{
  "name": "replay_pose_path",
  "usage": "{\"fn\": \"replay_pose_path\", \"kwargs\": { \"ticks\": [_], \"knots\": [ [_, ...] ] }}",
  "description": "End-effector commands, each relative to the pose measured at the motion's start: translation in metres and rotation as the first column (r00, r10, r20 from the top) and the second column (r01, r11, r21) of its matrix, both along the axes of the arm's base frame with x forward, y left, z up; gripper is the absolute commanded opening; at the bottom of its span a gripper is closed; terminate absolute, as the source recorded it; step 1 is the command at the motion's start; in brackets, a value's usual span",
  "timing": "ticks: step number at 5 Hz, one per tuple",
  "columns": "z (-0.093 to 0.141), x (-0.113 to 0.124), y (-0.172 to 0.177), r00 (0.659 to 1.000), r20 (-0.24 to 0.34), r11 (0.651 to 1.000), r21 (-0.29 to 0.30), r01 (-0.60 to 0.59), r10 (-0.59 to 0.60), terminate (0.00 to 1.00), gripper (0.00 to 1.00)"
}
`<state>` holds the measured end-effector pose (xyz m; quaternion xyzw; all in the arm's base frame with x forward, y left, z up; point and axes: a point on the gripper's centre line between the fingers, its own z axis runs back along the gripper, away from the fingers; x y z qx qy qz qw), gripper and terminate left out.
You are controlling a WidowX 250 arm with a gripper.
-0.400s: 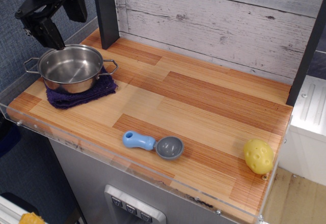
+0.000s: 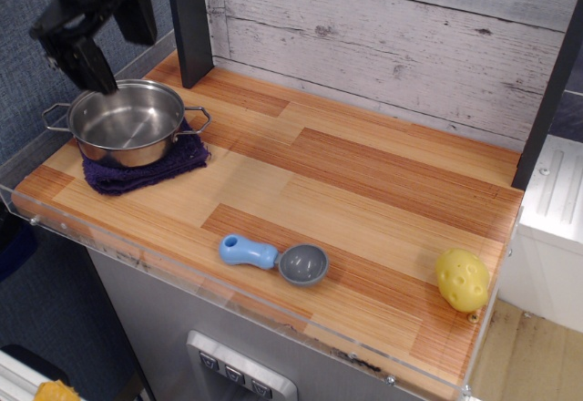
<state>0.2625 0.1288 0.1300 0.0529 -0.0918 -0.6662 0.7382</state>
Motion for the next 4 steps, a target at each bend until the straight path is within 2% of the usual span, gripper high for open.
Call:
{"fn": "replay_pose_path", "kwargs": {
  "ticks": [1,2,4],
  "knots": [
    [0.014,0.012,-0.034,0.999,0.017,0.998,0.057,0.037,-0.038,0.00,1.00],
    [0.008,0.015,-0.064,0.996,-0.010,0.994,0.069,0.089,-0.088,0.00,1.00],
    [-0.015,0.025,-0.155,0.986,0.000,0.984,0.070,0.164,-0.165,0.00,1.00]
  ]
}}
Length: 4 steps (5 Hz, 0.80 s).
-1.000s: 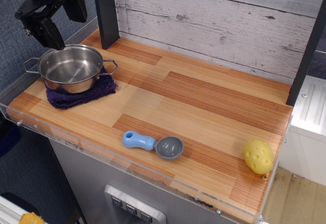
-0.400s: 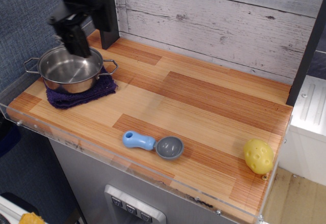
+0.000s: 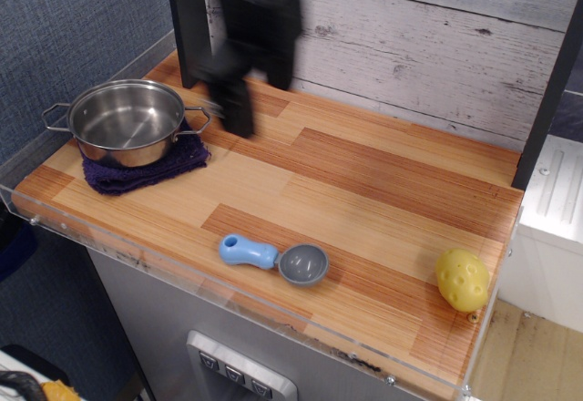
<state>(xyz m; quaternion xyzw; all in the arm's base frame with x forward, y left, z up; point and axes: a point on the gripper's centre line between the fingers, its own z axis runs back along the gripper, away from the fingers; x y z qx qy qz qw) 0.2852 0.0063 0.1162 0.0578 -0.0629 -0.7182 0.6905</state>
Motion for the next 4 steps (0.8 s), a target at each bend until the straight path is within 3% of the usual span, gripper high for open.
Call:
{"fn": "replay_pose_path", "kwargs": {
  "ticks": [1,4],
  "knots": [
    [-0.012,0.005,-0.061,0.998,0.047,0.999,-0.004,0.053,-0.052,0.00,1.00],
    [-0.048,0.010,-0.109,0.994,0.057,0.994,-0.052,0.101,-0.098,0.00,1.00]
  ]
}}
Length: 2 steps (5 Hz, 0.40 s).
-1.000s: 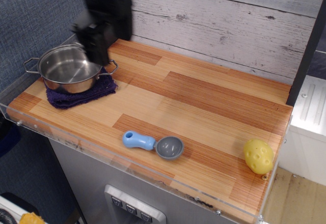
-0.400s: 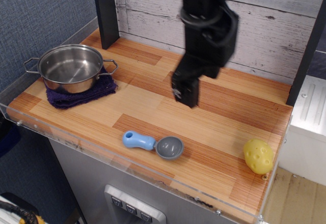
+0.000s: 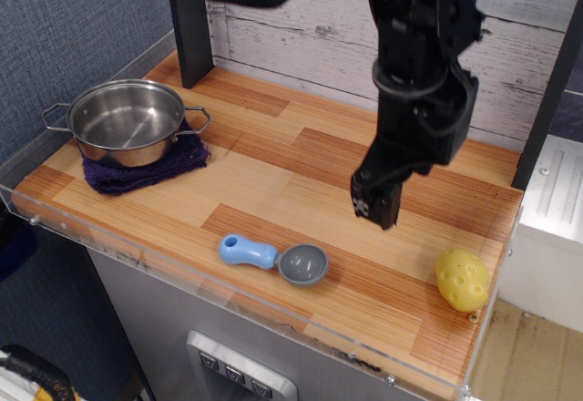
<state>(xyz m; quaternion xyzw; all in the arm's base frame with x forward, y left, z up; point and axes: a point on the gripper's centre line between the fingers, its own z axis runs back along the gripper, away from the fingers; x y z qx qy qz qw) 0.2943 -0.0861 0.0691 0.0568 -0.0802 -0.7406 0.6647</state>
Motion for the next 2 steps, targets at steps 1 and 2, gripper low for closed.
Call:
{"fn": "replay_pose_path", "kwargs": {
  "ticks": [1,2],
  "knots": [
    [-0.014,0.000,-0.040,0.997,0.027,0.995,-0.069,0.067,-0.066,0.00,1.00],
    [-0.020,-0.003,-0.057,0.997,0.039,0.992,-0.109,0.065,-0.061,0.00,1.00]
  ]
}}
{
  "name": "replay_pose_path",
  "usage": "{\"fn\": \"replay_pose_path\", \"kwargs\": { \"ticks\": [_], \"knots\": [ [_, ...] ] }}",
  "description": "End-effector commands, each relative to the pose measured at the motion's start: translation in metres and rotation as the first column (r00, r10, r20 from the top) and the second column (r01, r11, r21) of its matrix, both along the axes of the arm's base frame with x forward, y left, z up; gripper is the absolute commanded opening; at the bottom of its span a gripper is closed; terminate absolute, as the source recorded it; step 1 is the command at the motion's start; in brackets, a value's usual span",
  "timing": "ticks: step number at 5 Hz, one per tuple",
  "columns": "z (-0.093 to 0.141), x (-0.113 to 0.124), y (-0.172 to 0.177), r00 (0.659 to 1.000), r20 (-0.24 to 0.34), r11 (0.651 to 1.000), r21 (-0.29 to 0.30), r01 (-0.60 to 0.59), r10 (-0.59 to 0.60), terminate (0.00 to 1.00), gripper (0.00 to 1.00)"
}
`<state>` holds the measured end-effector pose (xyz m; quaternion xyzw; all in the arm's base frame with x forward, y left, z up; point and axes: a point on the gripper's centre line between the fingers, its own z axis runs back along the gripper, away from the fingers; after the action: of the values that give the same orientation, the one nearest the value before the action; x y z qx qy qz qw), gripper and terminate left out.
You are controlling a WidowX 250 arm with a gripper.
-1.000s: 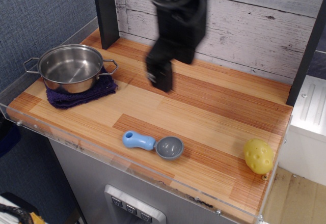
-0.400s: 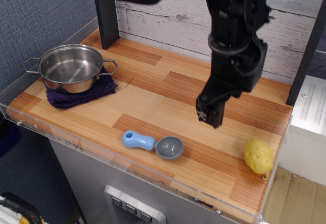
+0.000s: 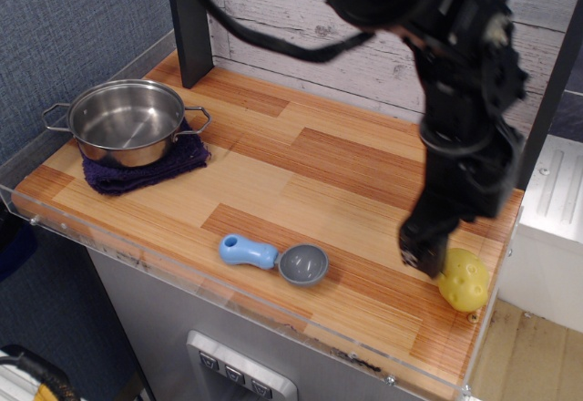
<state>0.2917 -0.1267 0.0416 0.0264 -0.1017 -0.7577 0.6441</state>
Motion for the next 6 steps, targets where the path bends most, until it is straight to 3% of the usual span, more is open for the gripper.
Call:
{"fn": "replay_pose_path", "kwargs": {
  "ticks": [1,6],
  "knots": [
    [0.000,-0.002,-0.033,0.999,0.035,0.996,-0.094,0.001,0.002,0.00,1.00],
    [0.001,-0.008,-0.003,0.999,0.011,0.999,-0.037,-0.036,0.037,0.00,1.00]
  ]
}}
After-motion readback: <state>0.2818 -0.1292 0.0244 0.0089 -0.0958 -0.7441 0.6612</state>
